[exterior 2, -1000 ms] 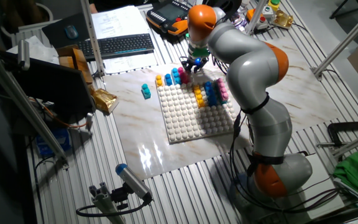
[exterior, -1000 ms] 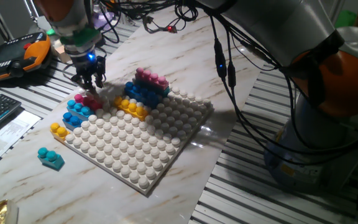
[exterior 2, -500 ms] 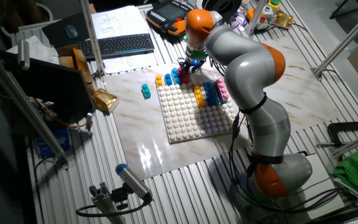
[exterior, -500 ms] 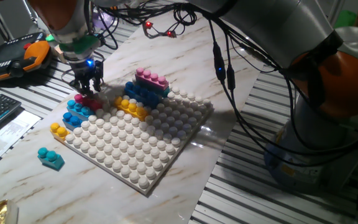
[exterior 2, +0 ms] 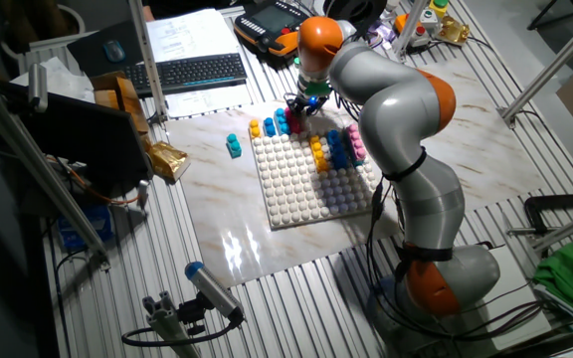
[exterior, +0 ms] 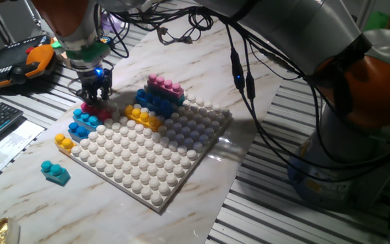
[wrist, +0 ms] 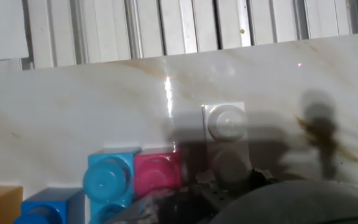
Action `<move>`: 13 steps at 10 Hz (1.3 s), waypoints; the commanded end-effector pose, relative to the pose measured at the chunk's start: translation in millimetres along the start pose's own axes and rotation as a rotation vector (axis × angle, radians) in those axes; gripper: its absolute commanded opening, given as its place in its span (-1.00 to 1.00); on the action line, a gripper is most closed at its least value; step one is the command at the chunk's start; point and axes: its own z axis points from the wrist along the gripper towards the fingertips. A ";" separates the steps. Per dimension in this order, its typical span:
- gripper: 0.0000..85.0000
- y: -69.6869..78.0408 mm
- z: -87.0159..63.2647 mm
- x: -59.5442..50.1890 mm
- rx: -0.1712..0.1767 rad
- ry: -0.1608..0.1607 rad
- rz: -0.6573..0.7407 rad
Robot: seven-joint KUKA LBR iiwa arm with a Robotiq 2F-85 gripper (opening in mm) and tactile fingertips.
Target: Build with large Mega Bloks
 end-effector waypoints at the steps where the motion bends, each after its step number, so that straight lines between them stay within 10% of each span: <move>1: -0.18 0.4 0.5 -0.3 0.000 0.000 -0.007; 4: -0.98 -0.7 -1.1 0.0 -0.007 0.019 -0.057; 13: -0.98 1.3 -60.9 28.5 -0.013 0.088 -0.025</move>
